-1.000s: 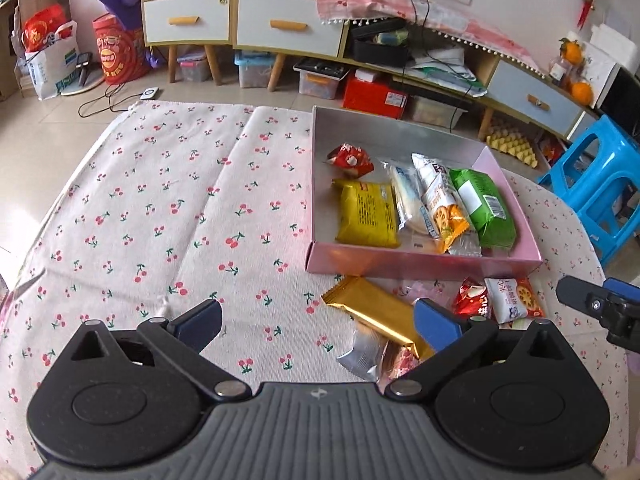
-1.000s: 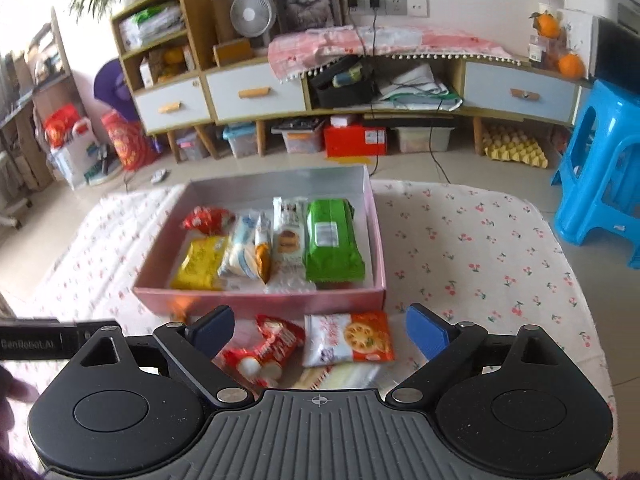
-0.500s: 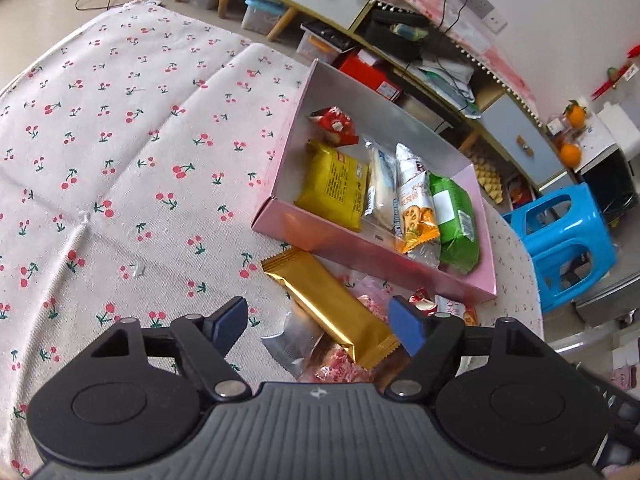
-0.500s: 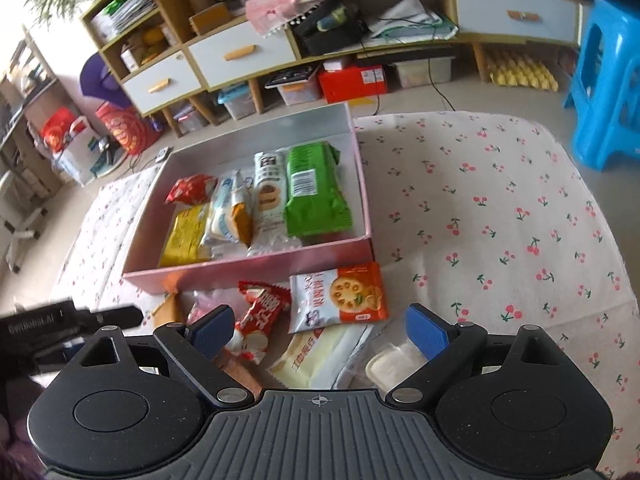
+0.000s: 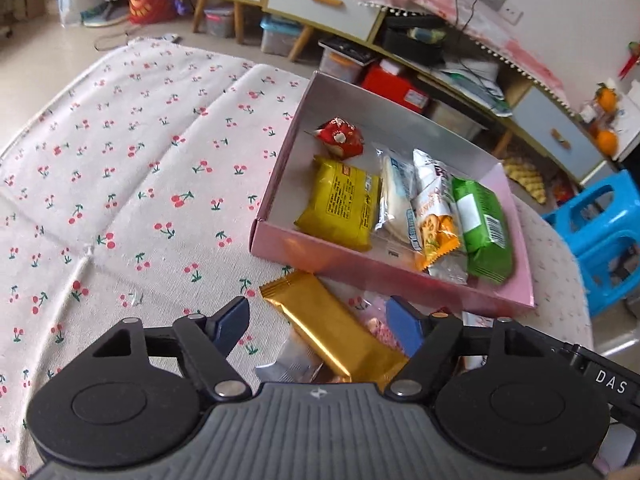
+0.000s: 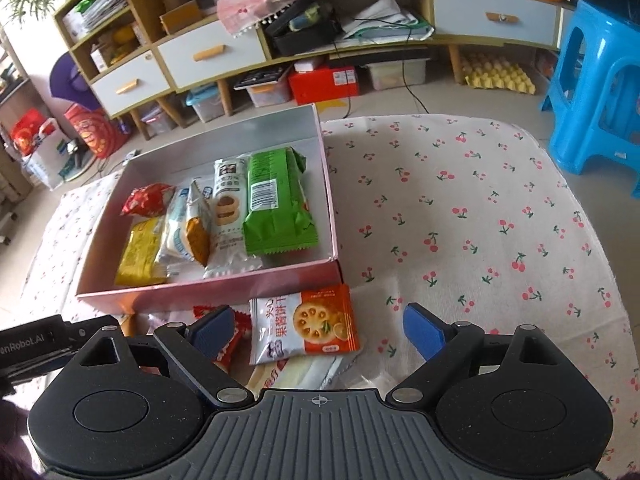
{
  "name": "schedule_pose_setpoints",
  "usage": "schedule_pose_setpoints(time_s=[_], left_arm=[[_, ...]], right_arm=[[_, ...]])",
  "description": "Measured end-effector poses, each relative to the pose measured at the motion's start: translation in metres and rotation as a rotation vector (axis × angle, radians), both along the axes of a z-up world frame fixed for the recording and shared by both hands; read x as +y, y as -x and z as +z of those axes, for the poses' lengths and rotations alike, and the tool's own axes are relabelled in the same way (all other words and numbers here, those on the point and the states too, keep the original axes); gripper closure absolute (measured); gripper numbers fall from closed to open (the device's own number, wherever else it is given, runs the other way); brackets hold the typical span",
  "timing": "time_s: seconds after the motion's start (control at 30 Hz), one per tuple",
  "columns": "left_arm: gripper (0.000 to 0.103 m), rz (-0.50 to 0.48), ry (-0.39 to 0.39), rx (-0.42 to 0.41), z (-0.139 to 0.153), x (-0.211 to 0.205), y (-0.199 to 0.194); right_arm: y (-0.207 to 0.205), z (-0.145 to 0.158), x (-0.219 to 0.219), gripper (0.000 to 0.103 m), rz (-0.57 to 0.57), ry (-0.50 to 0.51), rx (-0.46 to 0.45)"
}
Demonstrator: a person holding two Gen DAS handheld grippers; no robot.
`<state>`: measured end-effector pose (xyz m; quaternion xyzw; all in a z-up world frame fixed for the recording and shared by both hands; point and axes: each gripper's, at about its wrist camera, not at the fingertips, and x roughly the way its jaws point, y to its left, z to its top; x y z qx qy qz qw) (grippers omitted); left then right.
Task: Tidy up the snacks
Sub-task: 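Move both open grippers back over the loose snacks, then grasp the gold bar pack with the left gripper while the right grasps the lotus-biscuit pack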
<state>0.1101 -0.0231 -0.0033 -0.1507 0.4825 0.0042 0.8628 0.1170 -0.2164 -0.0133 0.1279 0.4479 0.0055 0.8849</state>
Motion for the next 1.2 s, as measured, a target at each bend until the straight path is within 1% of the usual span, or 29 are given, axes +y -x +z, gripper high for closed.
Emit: schedule_pose_setpoints(time_s=[0.07, 0.13, 0.17, 0.23, 0.33, 0.37, 0.4, 0.43, 0.5, 0.6, 0.73, 0.8, 0.9, 0.97, 1.1, 1.13, 1.17, 1.2], left_arm=[[0.038, 0.005, -0.022, 0.006, -0.003, -0.005, -0.001], [0.045, -0.003, -0.038, 0.019, -0.007, -0.009, -0.003], [0.046, -0.009, -0.040, 0.026, -0.009, -0.010, -0.003], [0.051, -0.020, -0.040, 0.034, -0.012, -0.012, -0.003], [0.052, -0.047, -0.053, 0.032, -0.013, -0.013, -0.002], [0.053, -0.058, -0.061, 0.029, -0.013, -0.013, -0.002], [0.056, -0.071, -0.067, 0.026, -0.013, -0.013, -0.002], [0.059, -0.085, -0.074, 0.022, -0.012, -0.012, -0.001], [0.064, -0.116, -0.097, 0.018, -0.011, -0.011, -0.001], [0.070, -0.159, -0.112, 0.024, -0.011, -0.005, -0.001], [0.077, -0.203, -0.106, 0.029, -0.010, 0.010, 0.000], [0.077, -0.221, -0.100, 0.029, -0.008, 0.018, 0.001], [0.077, -0.227, -0.123, 0.026, -0.007, 0.027, 0.002], [0.077, -0.224, -0.138, 0.023, -0.006, 0.033, 0.002], [0.077, -0.208, -0.141, 0.023, -0.006, 0.042, 0.002], [0.076, -0.208, -0.140, 0.023, -0.006, 0.043, 0.002], [0.075, -0.210, -0.140, 0.023, -0.006, 0.043, 0.002], [0.074, -0.212, -0.141, 0.023, -0.006, 0.043, 0.002]], right_arm=[[-0.004, -0.004, 0.003, 0.011, 0.003, 0.000, 0.001], [-0.008, -0.009, 0.007, 0.012, 0.013, 0.015, 0.007], [-0.009, -0.011, 0.009, 0.014, 0.021, 0.021, 0.009], [-0.011, -0.016, 0.012, 0.014, 0.041, 0.030, 0.015], [-0.013, -0.021, 0.017, 0.015, 0.065, 0.047, 0.012], [-0.013, -0.023, 0.019, 0.018, 0.077, 0.047, 0.012], [-0.013, -0.024, 0.020, 0.024, 0.084, 0.046, 0.012], [-0.012, -0.026, 0.021, 0.028, 0.087, 0.044, 0.014], [-0.013, -0.029, 0.021, 0.042, 0.081, 0.049, 0.022], [-0.012, -0.031, 0.018, 0.047, 0.073, 0.050, 0.027], [-0.011, -0.028, 0.011, 0.053, 0.061, 0.022, 0.029], [-0.011, -0.027, 0.007, 0.054, 0.050, 0.015, 0.031], [-0.011, -0.025, 0.004, 0.055, 0.033, 0.008, 0.034], [-0.011, -0.024, 0.002, 0.055, 0.019, 0.008, 0.037], [-0.011, -0.021, -0.003, 0.056, -0.007, -0.013, 0.039], [-0.011, -0.021, -0.004, 0.060, -0.010, -0.016, 0.039], [-0.011, -0.020, -0.004, 0.072, -0.013, -0.017, 0.040], [-0.011, -0.020, -0.005, 0.074, -0.011, -0.020, 0.044]])
